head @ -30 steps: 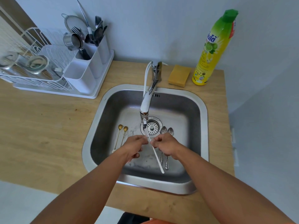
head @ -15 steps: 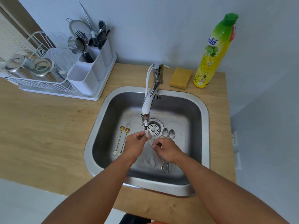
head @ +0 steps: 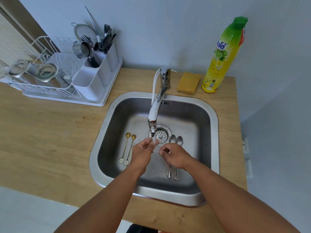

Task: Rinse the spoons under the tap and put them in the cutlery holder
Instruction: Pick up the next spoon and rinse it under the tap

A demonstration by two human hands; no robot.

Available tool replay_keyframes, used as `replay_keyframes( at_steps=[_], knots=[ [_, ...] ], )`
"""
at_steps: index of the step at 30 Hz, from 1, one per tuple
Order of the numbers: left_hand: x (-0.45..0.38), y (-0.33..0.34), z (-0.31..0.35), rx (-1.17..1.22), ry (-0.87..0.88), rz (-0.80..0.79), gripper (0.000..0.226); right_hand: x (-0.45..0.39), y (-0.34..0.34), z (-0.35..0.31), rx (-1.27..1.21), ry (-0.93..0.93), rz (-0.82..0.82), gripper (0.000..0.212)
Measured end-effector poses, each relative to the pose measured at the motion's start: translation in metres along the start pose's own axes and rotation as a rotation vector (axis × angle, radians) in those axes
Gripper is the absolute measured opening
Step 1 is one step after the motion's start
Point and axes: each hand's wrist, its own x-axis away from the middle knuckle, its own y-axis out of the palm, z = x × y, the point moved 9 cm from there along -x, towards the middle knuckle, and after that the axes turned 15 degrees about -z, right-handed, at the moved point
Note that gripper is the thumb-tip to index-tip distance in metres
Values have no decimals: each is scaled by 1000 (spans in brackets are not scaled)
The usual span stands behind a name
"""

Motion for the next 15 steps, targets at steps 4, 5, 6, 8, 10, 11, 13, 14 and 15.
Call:
replay_keyframes(
  at_steps=[4, 5, 6, 8, 10, 11, 13, 14, 15],
  knots=[
    [-1, 0, 3, 20, -2, 36, 24, 1, 2, 2, 3, 4, 7, 15],
    [-2, -2, 3, 2, -18, 65, 20, 1, 2, 1, 5, 1, 12, 14],
    [-2, -4, 4, -15, -34, 89, 12, 1, 1, 0, 5, -3, 17, 14],
    [-1, -3, 8, -44, -41, 99, 17, 1, 0, -1, -1, -5, 27, 15],
    [0, -2, 13, -47, -37, 77, 28, 1, -2, -1, -2, -7, 37, 16],
    [0, -1, 13, -34, -42, 50, 33, 2, -3, -1, -2, -8, 40, 16],
    [-2, 2, 9, 48, -75, -28, 38, 2, -5, -1, 0, -16, 49, 17],
    [-1, 6, 5, 111, -102, -80, 39, 2, -7, -1, -4, -22, 50, 18],
    [0, 11, 1, 176, -132, -139, 39, 3, -8, -2, -13, -31, 47, 19]
  ],
)
